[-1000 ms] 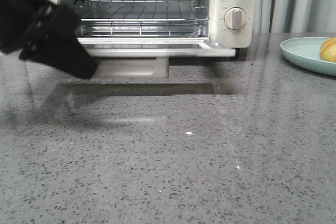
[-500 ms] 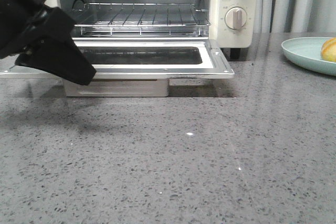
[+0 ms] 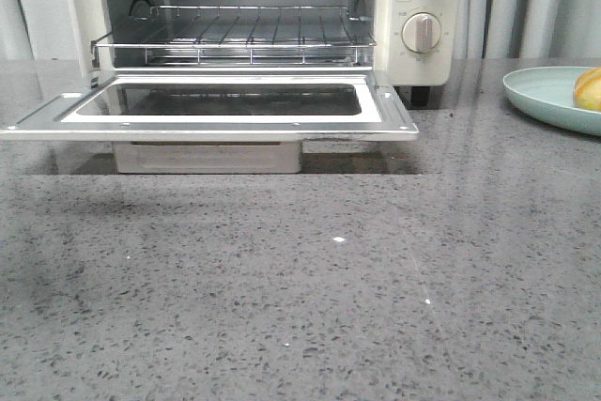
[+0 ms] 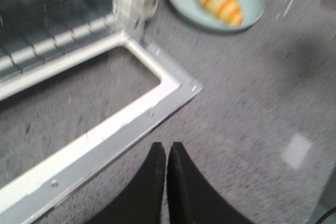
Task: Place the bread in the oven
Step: 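Lower the right gripper over the croissant on the plate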
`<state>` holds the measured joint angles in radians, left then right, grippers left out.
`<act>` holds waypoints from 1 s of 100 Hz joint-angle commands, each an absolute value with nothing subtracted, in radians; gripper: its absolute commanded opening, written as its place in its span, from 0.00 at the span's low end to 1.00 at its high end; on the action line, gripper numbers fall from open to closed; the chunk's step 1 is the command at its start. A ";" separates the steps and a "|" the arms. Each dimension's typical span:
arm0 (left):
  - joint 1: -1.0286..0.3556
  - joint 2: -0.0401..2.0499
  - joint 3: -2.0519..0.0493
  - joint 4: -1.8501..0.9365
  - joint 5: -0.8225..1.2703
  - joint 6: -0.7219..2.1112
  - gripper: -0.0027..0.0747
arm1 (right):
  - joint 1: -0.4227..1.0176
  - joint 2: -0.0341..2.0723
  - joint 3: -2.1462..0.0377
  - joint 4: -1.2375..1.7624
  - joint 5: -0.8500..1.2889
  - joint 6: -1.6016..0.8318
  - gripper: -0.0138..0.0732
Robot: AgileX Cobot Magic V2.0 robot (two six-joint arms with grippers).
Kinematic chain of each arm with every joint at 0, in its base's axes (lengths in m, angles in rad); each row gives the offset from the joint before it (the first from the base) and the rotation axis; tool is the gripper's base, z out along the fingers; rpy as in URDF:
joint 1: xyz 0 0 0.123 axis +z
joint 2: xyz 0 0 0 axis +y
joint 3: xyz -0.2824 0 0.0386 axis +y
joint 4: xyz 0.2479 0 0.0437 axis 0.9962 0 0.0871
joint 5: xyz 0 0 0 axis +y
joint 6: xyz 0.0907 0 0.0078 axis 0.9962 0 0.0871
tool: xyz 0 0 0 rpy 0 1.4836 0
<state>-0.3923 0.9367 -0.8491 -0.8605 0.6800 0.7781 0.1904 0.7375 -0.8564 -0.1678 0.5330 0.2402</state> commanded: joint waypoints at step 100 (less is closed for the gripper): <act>-0.391 0.563 -0.883 -0.872 0.721 0.617 0.01 | -0.085 1.480 -1.209 -0.132 0.594 0.279 0.61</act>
<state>-0.3923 0.5581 -0.8491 -0.8334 0.7782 0.6258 -0.0801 1.4861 -1.1724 -0.1135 0.6417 0.2877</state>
